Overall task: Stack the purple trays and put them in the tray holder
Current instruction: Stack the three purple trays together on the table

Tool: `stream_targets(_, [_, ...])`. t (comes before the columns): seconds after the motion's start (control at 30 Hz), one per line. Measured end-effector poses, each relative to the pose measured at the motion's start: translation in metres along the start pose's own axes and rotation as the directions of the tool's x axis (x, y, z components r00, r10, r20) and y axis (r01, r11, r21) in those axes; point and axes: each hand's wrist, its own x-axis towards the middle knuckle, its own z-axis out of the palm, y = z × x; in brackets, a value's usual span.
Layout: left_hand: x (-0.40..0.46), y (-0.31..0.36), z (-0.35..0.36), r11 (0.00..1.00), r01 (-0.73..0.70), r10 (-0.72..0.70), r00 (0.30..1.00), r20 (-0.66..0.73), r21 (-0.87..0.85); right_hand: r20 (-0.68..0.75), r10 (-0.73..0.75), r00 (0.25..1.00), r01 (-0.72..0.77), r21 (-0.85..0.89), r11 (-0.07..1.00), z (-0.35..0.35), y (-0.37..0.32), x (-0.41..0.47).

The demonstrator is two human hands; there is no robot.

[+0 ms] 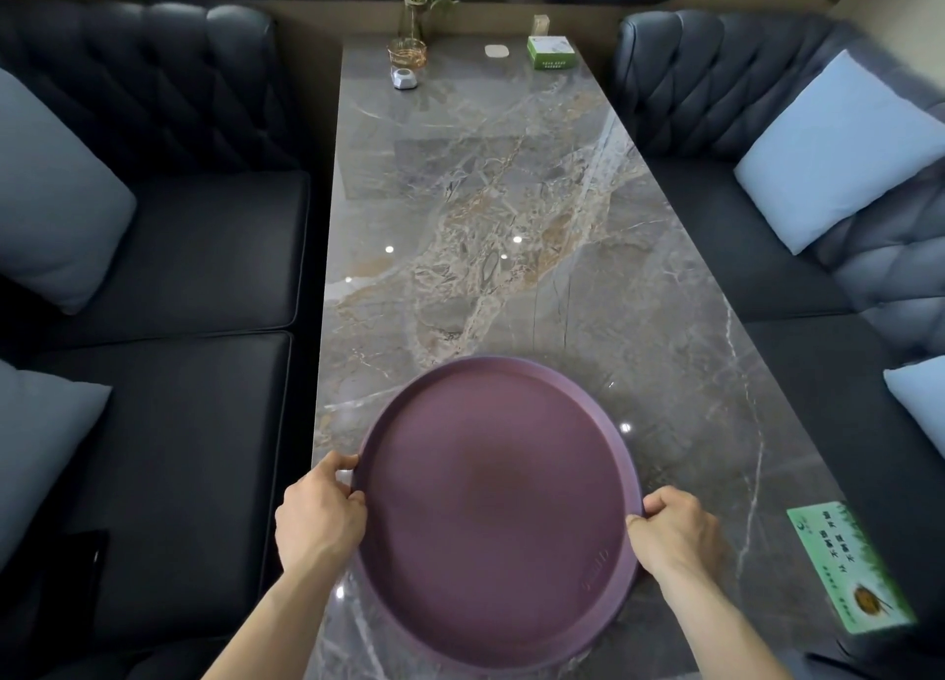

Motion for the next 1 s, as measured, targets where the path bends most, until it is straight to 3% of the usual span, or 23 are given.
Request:
stream_targets(0.23, [0.006,-0.003,0.003,1.0,0.007,-0.007,1.0,-0.009,-0.002,0.052,0.044,0.998,-0.047,0.053,0.997,0.0,0.002,0.004])
stream_targets(0.47, [0.007,-0.003,0.005,1.0,0.013,-0.013,1.0,0.02,-0.024,0.152,0.111,0.982,-0.143,0.213,0.966,-0.002,0.009,0.015])
stream_targets(0.67, [0.011,-0.006,0.004,0.999,0.03,-0.028,0.997,0.068,-0.017,0.341,0.114,0.933,-0.267,0.445,0.855,0.007,0.026,0.023])
stream_targets(0.8, [0.012,-0.009,0.014,0.997,0.068,-0.064,0.99,0.129,-0.028,0.286,0.039,0.958,-0.164,0.43,0.888,0.023,0.033,0.022])
stream_targets(1.0, [0.021,-0.01,0.016,0.953,0.256,-0.231,0.96,0.157,-0.165,0.201,0.009,0.98,-0.095,0.422,0.901,0.027,0.023,0.013])
